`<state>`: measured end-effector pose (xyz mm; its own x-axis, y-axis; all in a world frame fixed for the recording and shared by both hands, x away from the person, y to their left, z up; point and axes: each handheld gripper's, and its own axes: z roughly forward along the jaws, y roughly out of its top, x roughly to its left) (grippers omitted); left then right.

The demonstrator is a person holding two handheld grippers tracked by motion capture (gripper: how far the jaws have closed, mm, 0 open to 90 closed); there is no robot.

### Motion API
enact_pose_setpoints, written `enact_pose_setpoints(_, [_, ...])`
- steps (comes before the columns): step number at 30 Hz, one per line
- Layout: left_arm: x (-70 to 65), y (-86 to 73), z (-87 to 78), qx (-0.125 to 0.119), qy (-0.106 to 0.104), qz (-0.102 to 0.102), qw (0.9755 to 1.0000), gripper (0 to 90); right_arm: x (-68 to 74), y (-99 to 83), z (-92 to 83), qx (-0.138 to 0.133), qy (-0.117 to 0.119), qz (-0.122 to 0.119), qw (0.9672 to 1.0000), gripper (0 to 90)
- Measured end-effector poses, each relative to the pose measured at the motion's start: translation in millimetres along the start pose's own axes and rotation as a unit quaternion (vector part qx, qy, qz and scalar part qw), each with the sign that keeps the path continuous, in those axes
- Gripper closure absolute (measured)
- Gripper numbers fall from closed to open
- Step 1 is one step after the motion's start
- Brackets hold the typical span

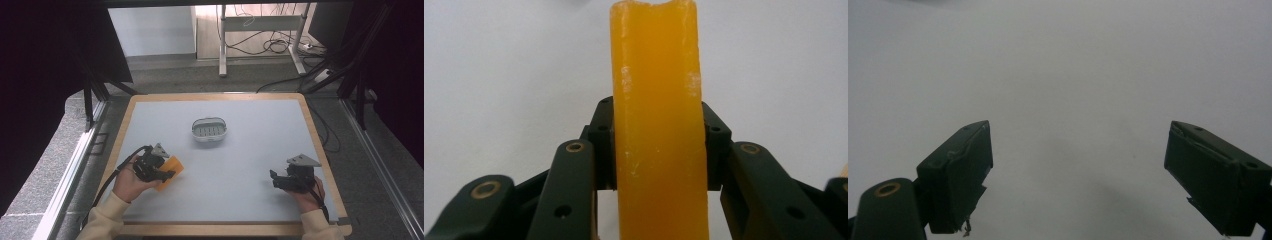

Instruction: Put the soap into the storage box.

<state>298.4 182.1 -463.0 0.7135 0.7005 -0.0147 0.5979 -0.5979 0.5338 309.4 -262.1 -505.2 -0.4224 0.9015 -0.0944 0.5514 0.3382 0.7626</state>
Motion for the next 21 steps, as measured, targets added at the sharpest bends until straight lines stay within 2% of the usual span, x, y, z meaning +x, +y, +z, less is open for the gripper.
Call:
enact_pose_setpoints(11, [2.8,-0.4,-4.4,-0.006,0.003,0.001,1.0000,61.9,-0.3,-0.3,0.7,0.002,0.000,-0.001,1.0000,12.3])
enact_pose_setpoints(21, [3.5,2.3,-5.2,-0.011,-0.002,0.005,0.9999,61.9,0.1,-0.4,1.2,0.003,-0.001,0.000,1.0000,12.3])
